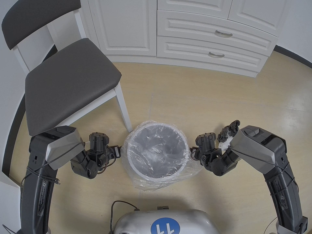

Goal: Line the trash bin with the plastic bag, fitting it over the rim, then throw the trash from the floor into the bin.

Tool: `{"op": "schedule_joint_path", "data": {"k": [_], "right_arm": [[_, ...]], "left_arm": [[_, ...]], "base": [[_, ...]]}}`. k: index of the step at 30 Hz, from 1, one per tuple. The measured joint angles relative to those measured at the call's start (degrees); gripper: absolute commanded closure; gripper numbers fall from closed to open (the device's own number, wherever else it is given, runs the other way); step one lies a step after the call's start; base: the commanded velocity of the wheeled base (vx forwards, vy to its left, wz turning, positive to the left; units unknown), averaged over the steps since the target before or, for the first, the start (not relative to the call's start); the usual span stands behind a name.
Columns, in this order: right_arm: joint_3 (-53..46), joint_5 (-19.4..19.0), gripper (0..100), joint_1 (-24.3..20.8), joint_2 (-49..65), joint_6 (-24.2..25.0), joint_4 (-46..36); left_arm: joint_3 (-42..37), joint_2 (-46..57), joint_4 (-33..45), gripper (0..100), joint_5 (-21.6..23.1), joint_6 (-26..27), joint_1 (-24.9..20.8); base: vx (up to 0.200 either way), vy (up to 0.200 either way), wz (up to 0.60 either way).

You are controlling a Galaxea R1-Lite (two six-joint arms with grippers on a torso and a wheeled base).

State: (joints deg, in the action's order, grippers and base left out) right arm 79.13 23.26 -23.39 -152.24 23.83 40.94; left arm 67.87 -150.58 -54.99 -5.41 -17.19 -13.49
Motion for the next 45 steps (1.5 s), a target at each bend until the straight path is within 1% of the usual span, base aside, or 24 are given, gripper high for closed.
{"op": "schedule_joint_path", "data": {"k": [5, 9, 11, 14, 16, 21, 24, 31, 38, 45], "right_arm": [[-0.5, 0.0, 0, 0.0, 1.0, 0.0, -0.2], [-3.5, 0.0, 0, 0.2, 4.1, -1.0, -1.1], [-5.6, 0.0, 0, 0.4, 6.0, -2.3, -1.4], [-9.5, 0.0, 0, 0.6, 9.2, -5.6, -1.7], [-12.1, 0.0, 0, 0.8, 11.3, -7.8, -1.5], [-16.6, 0.0, 0, 1.0, 16.0, -10.6, -1.4], [-18.9, 0.1, 0, 0.7, 18.4, -11.5, -1.4], [-22.3, 0.1, 0, -1.2, 21.9, -12.6, -1.3], [-23.4, 0.2, 0, -1.9, 22.9, -12.7, -1.3], [-23.7, 0.2, 0, -2.2, 22.9, -12.7, -1.2]], "left_arm": [[0.0, 0.2, 0.1, 0, 0.0, 0.3, 0.7], [-1.4, 2.6, 1.3, 0, 0.2, 2.5, 2.2], [-2.5, 4.3, 2.2, 0, 0.4, 4.5, 3.0], [-4.7, 7.7, 3.1, 0, 1.0, 7.9, 4.7], [-6.9, 10.3, 3.5, 0, 2.4, 9.4, 5.7], [-13.9, 17.7, 3.5, 0, 9.0, 11.2, 6.7], [-17.4, 21.8, 3.3, 0, 11.0, 11.4, 6.0], [-22.1, 27.3, 3.1, 0, 12.1, 11.6, 2.0], [-23.0, 27.4, 3.2, 0, 12.1, 11.5, -0.1], [-21.4, 23.8, 3.1, 0, 11.9, 11.4, -0.1]], "base": [[0.0, 0.0, 0.0], [0.0, 0.0, 0.0], [0.0, 0.0, 0.0], [0.0, 0.0, 0.0], [0.0, 0.0, 0.0], [0.0, 0.0, 0.0], [0.0, 0.0, 0.0], [0.0, 0.0, 0.0], [0.0, 0.0, 0.0], [0.0, 0.0, 0.0]]}}
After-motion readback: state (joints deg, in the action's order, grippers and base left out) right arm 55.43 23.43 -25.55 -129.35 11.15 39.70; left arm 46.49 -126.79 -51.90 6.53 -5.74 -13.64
